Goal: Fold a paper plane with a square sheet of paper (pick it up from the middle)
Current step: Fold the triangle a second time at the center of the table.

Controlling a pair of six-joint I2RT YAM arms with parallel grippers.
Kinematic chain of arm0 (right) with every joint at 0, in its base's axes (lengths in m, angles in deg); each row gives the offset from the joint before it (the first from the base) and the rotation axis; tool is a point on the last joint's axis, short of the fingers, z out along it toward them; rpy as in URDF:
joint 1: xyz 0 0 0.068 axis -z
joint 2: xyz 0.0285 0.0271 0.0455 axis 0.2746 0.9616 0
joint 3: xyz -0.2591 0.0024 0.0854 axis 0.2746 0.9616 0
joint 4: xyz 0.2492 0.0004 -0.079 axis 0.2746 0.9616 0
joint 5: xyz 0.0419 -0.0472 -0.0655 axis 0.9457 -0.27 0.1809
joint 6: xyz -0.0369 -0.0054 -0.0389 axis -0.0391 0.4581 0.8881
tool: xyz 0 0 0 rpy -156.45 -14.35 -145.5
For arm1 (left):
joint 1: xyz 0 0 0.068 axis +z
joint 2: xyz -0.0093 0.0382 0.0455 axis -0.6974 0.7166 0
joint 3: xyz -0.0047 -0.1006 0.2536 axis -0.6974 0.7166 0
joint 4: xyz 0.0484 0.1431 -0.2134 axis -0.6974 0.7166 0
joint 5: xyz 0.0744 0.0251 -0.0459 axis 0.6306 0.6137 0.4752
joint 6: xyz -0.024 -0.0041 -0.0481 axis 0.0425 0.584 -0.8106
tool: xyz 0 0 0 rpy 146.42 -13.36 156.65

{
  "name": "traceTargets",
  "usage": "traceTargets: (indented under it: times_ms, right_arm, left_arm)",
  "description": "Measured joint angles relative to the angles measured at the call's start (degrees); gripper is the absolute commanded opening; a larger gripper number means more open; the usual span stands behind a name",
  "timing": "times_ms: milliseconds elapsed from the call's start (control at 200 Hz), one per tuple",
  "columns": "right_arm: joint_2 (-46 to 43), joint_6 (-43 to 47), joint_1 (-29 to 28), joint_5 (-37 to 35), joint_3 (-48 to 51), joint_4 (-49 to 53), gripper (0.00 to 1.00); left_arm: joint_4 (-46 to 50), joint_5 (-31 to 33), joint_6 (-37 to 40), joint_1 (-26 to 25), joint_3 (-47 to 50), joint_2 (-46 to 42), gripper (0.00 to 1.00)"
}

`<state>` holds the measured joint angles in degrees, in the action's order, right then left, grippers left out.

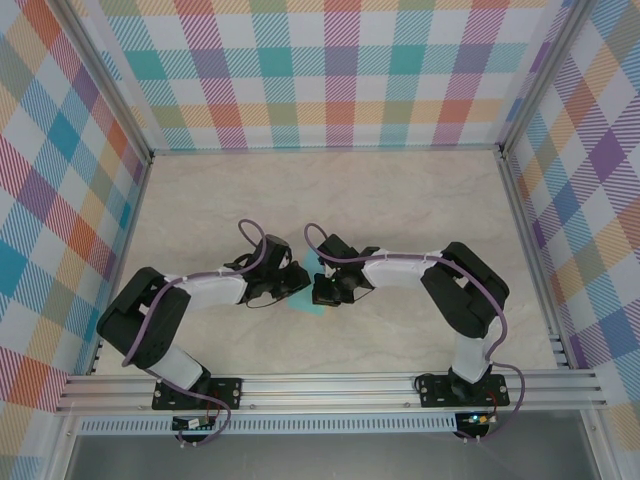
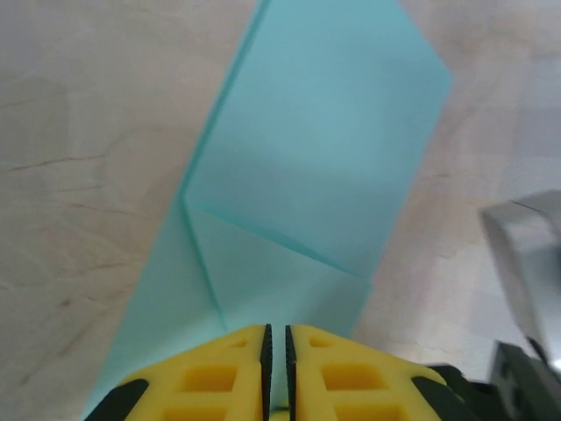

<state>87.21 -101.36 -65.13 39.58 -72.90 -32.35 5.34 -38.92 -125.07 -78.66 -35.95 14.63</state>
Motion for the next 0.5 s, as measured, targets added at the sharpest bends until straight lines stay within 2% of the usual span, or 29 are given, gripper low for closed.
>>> traceTargets:
  times_ms: [195,500]
  right_arm:
    - [0.0,3.3,0.2,0.5,0.5,-0.6,0.08]
    - [-2.0,11.3,1.2,3.3,3.7,-2.1,0.09]
  left_arm:
    - [-0.6,-1.5,2.3,0.1,0.4,-0.8,0.13]
    - [-1.9,-2.9,4.2,1.5,0.4,4.8,0.11]
